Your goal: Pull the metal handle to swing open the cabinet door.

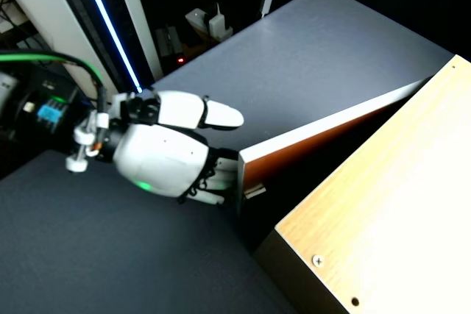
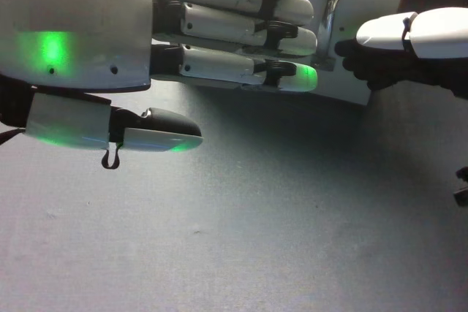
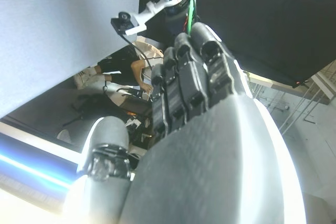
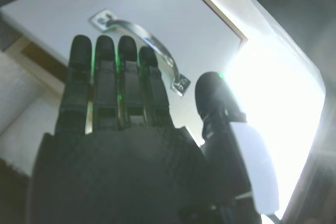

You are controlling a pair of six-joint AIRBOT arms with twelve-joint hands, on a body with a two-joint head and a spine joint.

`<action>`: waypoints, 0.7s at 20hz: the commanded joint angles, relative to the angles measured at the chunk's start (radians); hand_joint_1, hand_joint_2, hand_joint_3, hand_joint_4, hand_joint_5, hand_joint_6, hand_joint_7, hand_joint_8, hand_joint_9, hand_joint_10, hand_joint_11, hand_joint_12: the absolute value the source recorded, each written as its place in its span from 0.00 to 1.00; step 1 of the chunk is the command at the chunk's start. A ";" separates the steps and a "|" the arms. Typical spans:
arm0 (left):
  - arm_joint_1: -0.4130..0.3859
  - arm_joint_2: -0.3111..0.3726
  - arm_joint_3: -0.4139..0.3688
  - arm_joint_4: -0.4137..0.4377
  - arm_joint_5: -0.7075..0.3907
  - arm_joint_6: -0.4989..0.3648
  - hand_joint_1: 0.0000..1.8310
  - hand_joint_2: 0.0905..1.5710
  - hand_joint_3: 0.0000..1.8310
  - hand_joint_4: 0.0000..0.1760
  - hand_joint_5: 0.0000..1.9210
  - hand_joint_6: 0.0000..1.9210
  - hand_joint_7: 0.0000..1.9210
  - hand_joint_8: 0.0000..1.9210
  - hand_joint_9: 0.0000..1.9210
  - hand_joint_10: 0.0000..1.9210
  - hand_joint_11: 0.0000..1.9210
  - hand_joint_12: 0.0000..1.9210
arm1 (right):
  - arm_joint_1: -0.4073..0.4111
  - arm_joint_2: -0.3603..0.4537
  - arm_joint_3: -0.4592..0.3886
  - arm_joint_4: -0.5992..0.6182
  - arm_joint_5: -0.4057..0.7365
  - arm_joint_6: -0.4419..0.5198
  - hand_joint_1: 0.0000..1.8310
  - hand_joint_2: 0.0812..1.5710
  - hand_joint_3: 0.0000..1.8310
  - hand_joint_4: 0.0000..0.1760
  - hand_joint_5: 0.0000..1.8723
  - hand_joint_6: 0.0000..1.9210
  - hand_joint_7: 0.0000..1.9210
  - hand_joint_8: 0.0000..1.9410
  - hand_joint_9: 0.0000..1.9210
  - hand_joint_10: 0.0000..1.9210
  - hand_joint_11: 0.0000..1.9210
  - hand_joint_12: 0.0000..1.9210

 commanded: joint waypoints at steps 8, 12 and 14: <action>-0.009 0.010 -0.002 -0.097 -0.025 0.010 0.00 1.00 0.04 0.00 0.13 0.00 0.15 0.00 0.14 0.00 0.00 0.39 | -0.013 0.059 -0.051 -0.071 0.110 -0.002 0.00 0.95 0.00 0.00 0.18 0.00 0.18 0.00 0.16 0.00 0.00 0.44; -0.009 0.010 -0.002 -0.097 -0.025 0.010 0.00 1.00 0.04 0.00 0.14 0.00 0.15 0.00 0.15 0.00 0.00 0.39 | -0.019 0.090 -0.060 -0.122 0.110 -0.020 0.00 0.95 0.00 0.00 0.18 0.00 0.17 0.00 0.16 0.00 0.00 0.43; -0.009 0.010 -0.002 -0.097 -0.025 0.010 0.00 1.00 0.04 0.00 0.14 0.00 0.15 0.00 0.14 0.00 0.00 0.39 | -0.019 0.103 -0.058 -0.147 0.110 -0.022 0.00 0.95 0.00 0.00 0.18 0.00 0.17 0.00 0.16 0.00 0.00 0.43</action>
